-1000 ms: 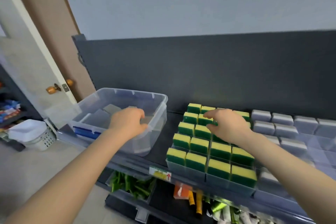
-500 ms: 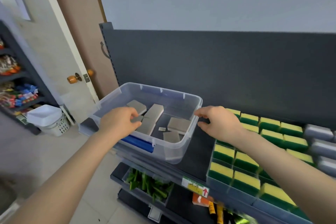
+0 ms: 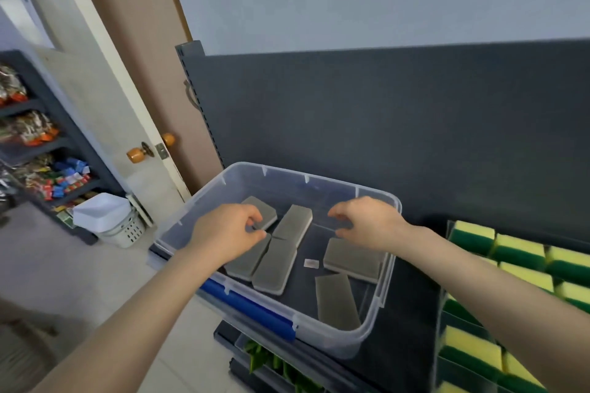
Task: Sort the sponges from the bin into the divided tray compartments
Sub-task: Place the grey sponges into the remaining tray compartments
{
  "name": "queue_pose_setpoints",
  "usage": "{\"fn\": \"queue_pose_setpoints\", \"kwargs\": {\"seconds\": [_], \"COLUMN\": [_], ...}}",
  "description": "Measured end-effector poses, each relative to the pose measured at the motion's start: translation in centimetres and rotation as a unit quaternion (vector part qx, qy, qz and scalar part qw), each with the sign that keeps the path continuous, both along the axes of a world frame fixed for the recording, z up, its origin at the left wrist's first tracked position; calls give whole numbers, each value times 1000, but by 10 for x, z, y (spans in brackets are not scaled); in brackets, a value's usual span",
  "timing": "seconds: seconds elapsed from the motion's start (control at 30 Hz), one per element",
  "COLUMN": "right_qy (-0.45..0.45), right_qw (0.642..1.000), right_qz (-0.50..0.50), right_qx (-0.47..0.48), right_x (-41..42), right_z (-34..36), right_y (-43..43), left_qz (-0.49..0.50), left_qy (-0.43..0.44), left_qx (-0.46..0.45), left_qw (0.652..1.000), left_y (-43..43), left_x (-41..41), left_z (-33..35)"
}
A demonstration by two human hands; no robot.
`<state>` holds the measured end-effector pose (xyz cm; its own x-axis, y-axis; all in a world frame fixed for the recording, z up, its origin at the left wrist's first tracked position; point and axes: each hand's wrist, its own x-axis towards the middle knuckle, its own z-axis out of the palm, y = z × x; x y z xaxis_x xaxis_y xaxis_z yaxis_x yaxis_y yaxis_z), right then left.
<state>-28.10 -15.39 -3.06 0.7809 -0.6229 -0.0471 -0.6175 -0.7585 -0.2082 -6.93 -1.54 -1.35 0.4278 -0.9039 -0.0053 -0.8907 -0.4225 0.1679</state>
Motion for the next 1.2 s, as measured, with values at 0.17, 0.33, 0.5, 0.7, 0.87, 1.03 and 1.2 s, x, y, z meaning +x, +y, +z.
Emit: {"fn": "queue_pose_setpoints", "kwargs": {"seconds": [0.17,0.33,0.5,0.7,0.87,1.03,1.2], "right_qy": [92,145,154,179,278,107,-307], "right_qw": [994,987,987,982,959,982,802], "right_qz": [38,41,24,-31,-50,-151,-286], "right_qx": [53,49,42,52,15,40,425], "right_x": [14,23,32,37,51,53,57], "right_z": [-30,-41,-55,-57,-71,-56,-23], "right_y": [-18,-29,-28,-17,-3,-12,-7], "left_qz": [-16,-38,-83,-140,-173,-185,-162], "left_qy": [29,47,50,79,128,216,470], "left_qx": [33,29,32,23,24,-12,-73], "left_qw": [999,998,995,987,976,959,865], "left_y": [-16,-33,-55,-87,-105,-107,-110], "left_x": [13,24,31,45,53,60,64], "left_z": [-14,-19,-22,-28,-38,-49,-57]}}
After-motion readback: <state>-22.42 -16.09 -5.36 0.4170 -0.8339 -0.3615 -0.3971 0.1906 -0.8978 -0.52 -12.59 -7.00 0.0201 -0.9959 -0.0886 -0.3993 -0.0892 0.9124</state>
